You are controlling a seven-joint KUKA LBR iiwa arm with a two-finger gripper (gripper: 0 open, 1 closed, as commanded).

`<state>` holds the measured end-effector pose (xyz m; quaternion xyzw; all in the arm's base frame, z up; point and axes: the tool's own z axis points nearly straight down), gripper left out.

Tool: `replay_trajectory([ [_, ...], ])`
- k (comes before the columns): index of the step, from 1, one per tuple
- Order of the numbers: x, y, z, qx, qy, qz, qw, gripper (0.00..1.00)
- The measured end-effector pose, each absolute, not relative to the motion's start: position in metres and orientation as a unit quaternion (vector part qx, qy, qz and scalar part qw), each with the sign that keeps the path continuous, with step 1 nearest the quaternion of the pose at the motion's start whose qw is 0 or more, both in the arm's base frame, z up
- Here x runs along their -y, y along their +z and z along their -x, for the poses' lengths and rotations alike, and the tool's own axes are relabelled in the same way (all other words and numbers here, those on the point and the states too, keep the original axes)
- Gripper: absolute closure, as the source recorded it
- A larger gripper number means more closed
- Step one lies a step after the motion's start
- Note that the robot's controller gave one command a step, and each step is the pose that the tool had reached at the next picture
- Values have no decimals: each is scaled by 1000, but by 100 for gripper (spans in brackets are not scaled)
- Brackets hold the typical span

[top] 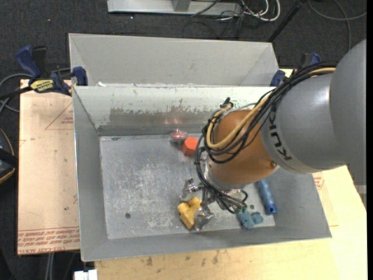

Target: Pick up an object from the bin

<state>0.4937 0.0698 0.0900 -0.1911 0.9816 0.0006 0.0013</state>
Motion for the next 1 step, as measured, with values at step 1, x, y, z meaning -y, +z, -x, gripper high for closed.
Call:
replay_trajectory([
  [1, -71, 151, -495, -982, 0, 190, 4, 100],
])
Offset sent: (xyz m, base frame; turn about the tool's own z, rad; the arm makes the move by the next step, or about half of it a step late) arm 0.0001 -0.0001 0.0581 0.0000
